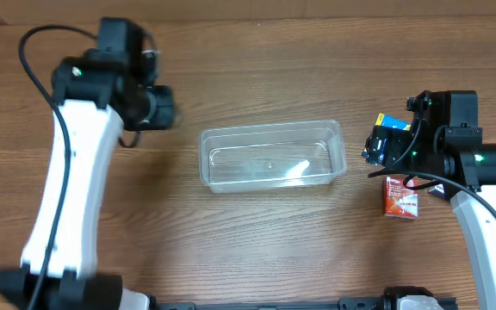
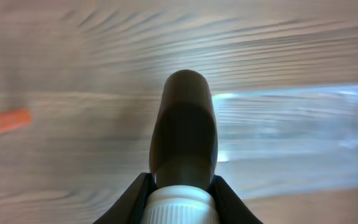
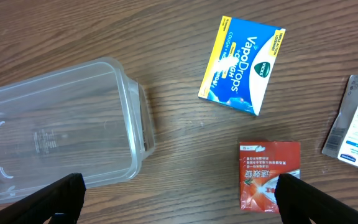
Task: Pack container
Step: 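Carry the dark bottle into the container and release it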
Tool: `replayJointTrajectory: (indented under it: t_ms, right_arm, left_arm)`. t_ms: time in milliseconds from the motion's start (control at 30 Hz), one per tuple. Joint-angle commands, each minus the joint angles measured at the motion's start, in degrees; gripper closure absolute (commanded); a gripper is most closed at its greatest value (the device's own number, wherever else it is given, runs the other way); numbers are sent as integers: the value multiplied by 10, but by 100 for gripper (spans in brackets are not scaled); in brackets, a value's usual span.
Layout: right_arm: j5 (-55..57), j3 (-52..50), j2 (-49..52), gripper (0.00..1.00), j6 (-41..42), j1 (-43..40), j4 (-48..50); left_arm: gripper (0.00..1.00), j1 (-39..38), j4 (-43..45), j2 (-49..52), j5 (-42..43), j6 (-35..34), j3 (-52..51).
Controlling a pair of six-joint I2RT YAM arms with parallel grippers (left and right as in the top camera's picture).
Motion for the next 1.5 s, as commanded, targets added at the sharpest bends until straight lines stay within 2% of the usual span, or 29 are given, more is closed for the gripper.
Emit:
replayJointTrajectory:
  t_ms: [0, 133, 300, 600, 1000, 1467]
  right_arm:
    - [3, 19, -5, 0, -3, -4, 4]
    - [3, 19, -5, 0, -3, -4, 4]
    - [3, 19, -5, 0, -3, -4, 3]
    - [3, 19, -5, 0, -3, -4, 3]
    - [3, 19, -5, 0, -3, -4, 3]
    - [3, 19, -5, 0, -3, -4, 5]
  left_arm:
    - [96, -78, -9, -27, -5, -79, 17]
    - [96, -142, -10, -3, -9, -109, 7]
    - [96, -178, -17, 58, -9, -128, 5]
    - [96, -170, -14, 146, -9, -136, 5]
    - [96, -147, -10, 202, -22, -135, 5]
    - [96, -118, 17, 256, -21, -103, 5]
